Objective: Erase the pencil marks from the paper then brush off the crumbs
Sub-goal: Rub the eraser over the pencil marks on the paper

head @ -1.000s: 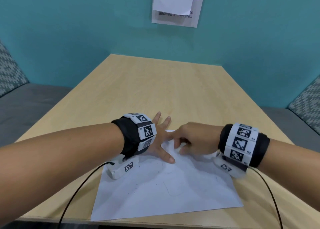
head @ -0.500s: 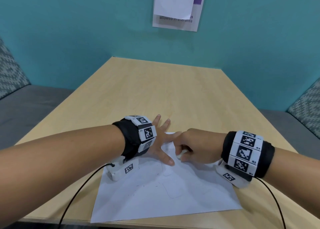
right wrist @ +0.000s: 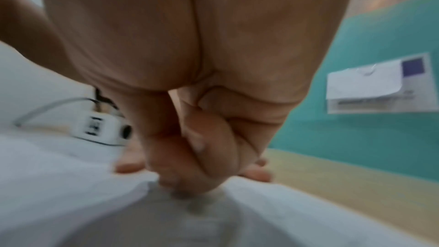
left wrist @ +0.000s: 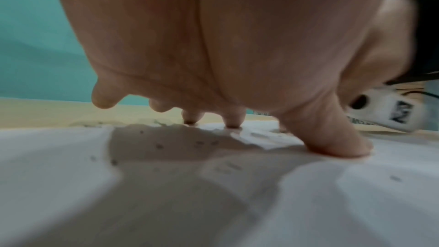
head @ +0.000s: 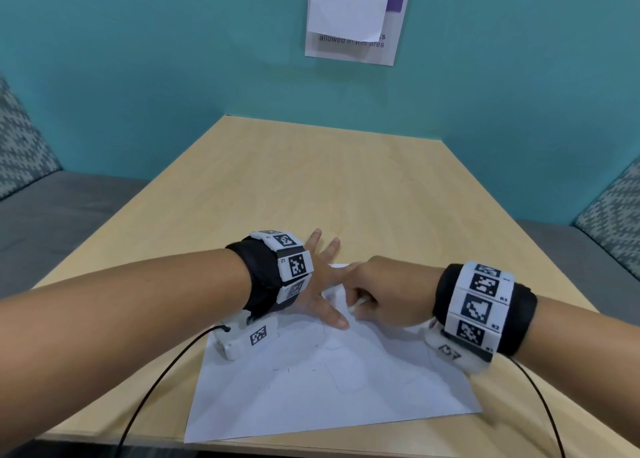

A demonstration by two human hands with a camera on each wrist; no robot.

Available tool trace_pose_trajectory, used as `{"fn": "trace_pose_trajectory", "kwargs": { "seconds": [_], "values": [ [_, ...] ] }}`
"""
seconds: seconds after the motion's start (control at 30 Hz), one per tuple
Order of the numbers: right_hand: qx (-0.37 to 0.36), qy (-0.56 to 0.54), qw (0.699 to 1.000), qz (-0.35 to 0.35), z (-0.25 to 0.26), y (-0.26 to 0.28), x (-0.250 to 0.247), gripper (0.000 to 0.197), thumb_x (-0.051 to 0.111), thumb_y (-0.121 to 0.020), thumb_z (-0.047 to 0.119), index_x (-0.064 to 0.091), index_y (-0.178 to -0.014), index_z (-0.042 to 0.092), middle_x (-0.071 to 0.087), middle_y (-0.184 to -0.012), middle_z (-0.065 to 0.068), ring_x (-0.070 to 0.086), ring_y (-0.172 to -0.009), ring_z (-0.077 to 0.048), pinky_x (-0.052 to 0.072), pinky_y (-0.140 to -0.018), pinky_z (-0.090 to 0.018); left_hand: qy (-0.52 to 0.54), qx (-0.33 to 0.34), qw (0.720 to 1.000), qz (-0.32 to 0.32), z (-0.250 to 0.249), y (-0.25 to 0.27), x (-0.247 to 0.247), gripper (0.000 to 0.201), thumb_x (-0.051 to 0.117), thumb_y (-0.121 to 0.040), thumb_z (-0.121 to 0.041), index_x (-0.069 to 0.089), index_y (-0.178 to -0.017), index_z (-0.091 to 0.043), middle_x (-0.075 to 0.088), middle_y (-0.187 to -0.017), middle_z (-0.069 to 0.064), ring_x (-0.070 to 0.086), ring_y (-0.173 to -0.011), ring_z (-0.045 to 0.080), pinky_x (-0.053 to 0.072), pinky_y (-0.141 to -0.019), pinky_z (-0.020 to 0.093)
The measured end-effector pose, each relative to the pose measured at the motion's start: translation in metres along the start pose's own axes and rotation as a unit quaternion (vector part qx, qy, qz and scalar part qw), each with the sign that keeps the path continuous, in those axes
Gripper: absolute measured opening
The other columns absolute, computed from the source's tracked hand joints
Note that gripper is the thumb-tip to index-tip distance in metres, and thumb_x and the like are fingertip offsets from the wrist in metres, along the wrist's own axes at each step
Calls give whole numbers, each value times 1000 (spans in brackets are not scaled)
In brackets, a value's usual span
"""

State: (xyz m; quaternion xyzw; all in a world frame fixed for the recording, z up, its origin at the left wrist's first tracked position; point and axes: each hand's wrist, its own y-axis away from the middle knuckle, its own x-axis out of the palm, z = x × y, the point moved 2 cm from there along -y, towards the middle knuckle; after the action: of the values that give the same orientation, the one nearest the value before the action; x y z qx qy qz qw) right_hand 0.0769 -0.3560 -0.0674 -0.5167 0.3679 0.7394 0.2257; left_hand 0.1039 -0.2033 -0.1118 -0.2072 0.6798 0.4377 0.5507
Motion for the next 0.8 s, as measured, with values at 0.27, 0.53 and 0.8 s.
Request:
{"fn": "trace_pose_trajectory", "kwargs": {
  "seconds": [0.27, 0.53, 0.8],
  "values": [
    [5, -9, 1000, -7, -3, 1, 9, 8, 62, -89, 27, 60, -95, 24, 52, -73, 15, 48, -67, -4, 39, -67, -22, -71, 11, 997, -11, -4, 28, -1, 107, 49, -75, -85, -7, -156, -43, -31, -161, 1, -36, -143, 32, -10, -111, 70],
    [-10, -26, 999, 21, 20, 4, 9, 11, 57, -88, 26, 64, -94, 20, 58, -74, 13, 51, -67, -4, 44, -66, -22, -3, -5, 1000, 10, 15, 43, 27, 117, 42, -65, -93, -20, -151, -46, -26, -162, -8, -24, -149, 30, -4, -113, 69],
    [-6, -13, 1000, 1, 15, -11, -5, 8, 60, -88, 22, 64, -94, 18, 55, -74, 14, 50, -65, -6, 39, -66, -21, 13, 5, 1000, -6, 16, 41, 30, 116, 48, -63, -93, -26, -145, -55, -24, -163, -6, -26, -148, 33, -5, -109, 74]
  ]
}}
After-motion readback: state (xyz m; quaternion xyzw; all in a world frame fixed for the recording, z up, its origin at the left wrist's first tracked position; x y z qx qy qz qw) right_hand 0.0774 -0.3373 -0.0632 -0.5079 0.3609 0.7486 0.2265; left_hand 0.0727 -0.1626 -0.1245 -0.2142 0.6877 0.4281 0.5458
